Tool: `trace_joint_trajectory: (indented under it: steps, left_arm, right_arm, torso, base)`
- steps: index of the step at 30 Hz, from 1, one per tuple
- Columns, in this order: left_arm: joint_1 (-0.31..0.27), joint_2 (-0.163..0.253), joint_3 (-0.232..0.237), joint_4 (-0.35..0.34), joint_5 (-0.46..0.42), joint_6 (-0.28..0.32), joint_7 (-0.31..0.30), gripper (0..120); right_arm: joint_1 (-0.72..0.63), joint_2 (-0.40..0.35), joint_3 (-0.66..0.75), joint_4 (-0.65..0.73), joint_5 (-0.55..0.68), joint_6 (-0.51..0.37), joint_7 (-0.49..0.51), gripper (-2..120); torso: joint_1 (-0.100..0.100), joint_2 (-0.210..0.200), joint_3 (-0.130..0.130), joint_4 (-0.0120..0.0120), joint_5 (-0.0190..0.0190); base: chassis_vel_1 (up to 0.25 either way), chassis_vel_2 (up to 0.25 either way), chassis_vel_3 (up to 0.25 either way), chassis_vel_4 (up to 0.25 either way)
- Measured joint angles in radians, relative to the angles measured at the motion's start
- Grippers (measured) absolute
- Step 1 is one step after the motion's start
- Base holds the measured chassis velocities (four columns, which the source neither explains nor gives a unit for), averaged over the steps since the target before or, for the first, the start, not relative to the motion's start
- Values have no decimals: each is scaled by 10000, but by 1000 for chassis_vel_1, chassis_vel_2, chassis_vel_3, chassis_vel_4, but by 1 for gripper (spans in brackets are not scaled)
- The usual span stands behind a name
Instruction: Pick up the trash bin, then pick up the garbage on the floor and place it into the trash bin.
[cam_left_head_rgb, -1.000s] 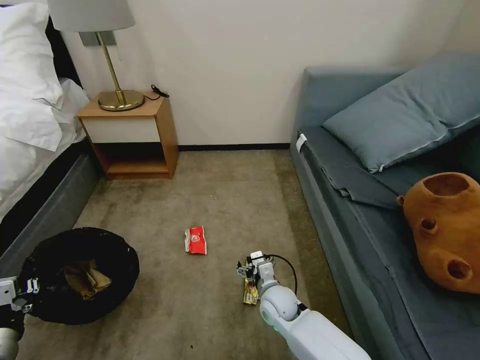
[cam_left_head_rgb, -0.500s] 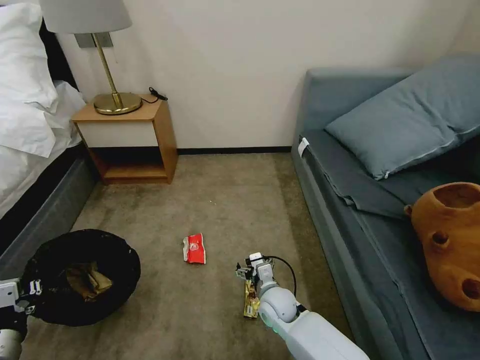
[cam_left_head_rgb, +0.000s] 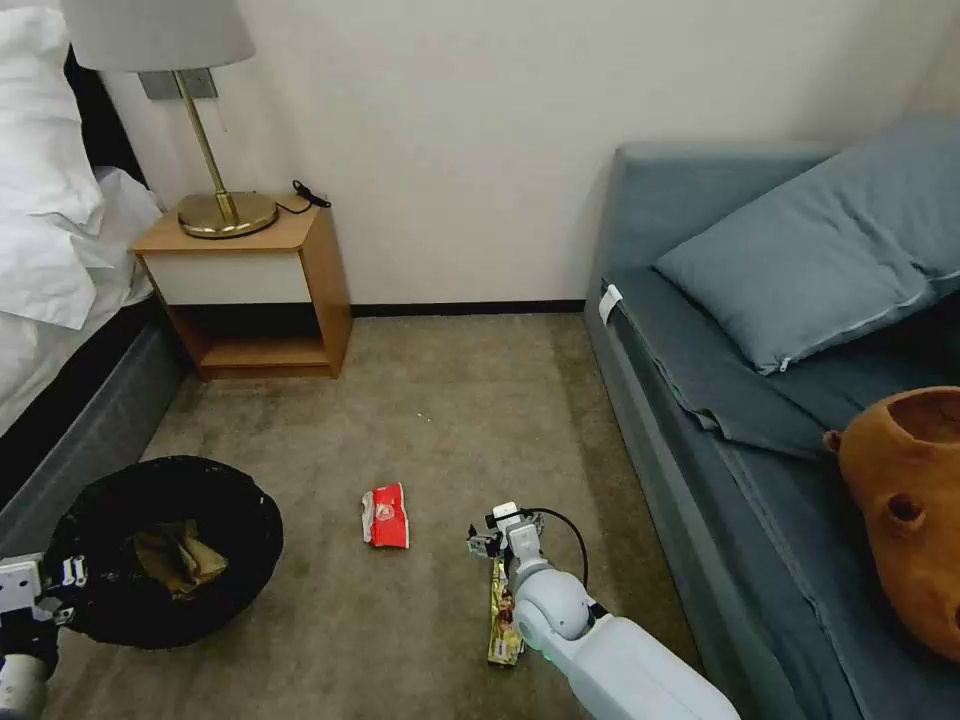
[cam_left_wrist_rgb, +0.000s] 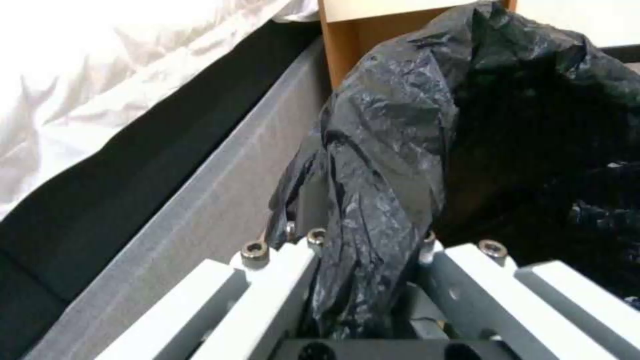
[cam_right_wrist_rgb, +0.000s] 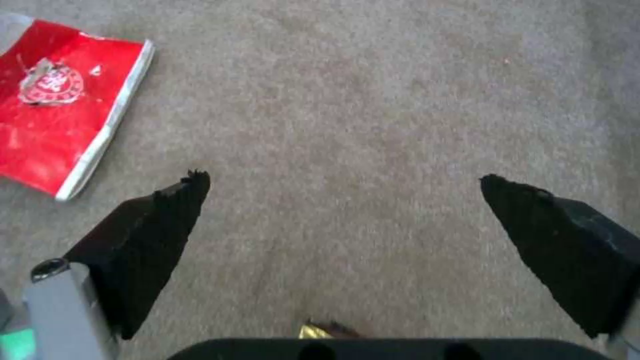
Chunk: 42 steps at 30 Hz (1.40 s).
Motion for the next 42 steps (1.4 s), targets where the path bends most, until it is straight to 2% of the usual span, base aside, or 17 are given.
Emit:
trace_joint_trajectory:
  steps: [9, 11, 16, 17, 20, 23, 31, 32, 40, 42]
  left_arm:
    - [66, 57, -20, -11, 9, -77, 24, 4]
    - [110, 82, 2, -29, 26, -138, 45, 4]
    - [169, 252, -50, 23, -26, -256, 93, 4]
    - [167, 353, -96, 95, -97, -294, 117, 4]
    - [154, 403, -118, 149, -136, -312, 129, 4]
    - [124, 485, -135, 301, -182, -403, 173, 4]
    - [143, 466, -22, 330, -160, -444, 199, 4]
    - [157, 443, 31, 329, -123, -430, 197, 4]
    - [273, 363, 118, 202, -33, -388, 195, 4]
    - [258, 363, 160, 229, -3, -386, 200, 4]
  right_arm:
    - [362, -261, -137, 310, 1024, -1028, 211, 100]
    - [500, -508, -210, 618, 1650, -1622, 296, 100]
    - [623, -1016, -284, 1134, 2846, -2383, 349, 100]
    - [675, -1248, -266, 1352, 3487, -2684, 238, 100]
    - [693, -1370, -207, 1462, 3806, -2906, 49, 100]
    - [715, -1627, 19, 1587, 4353, -3592, -592, 100]
    - [585, -1810, 102, 1427, 4477, -3659, -1346, 100]
    - [612, -1948, 95, 1310, 4503, -3660, -1736, 100]
    - [601, -2564, 186, 1302, 4757, -3642, -2695, 100]
    - [407, -2909, 280, 1519, 4633, -3632, -3394, 100]
  torso:
    - [0, 0, 0, 0, 0]
    - [0, 0, 0, 0, 0]
    - [0, 0, 0, 0, 0]
    - [0, 0, 0, -1, 0]
    - [0, 0, 0, 0, 1]
    - [0, 0, 0, 0, 1]
    - [1, 0, 0, 0, 1]
    - [0, 0, 0, 0, 1]
    - [0, 0, 0, 0, 2]
    - [0, 0, 0, -1, 2]
  base:
    - [-42, 33, 43, -40]
    - [0, 0, 0, 0]
    - [0, 0, 0, 0]
    - [0, 0, 0, 0]
    - [0, 0, 0, 0]
    - [0, 0, 0, 0]
    - [0, 0, 0, 0]
    - [0, 0, 0, 0]
    - [0, 0, 0, 0]
    - [0, 0, 0, 0]
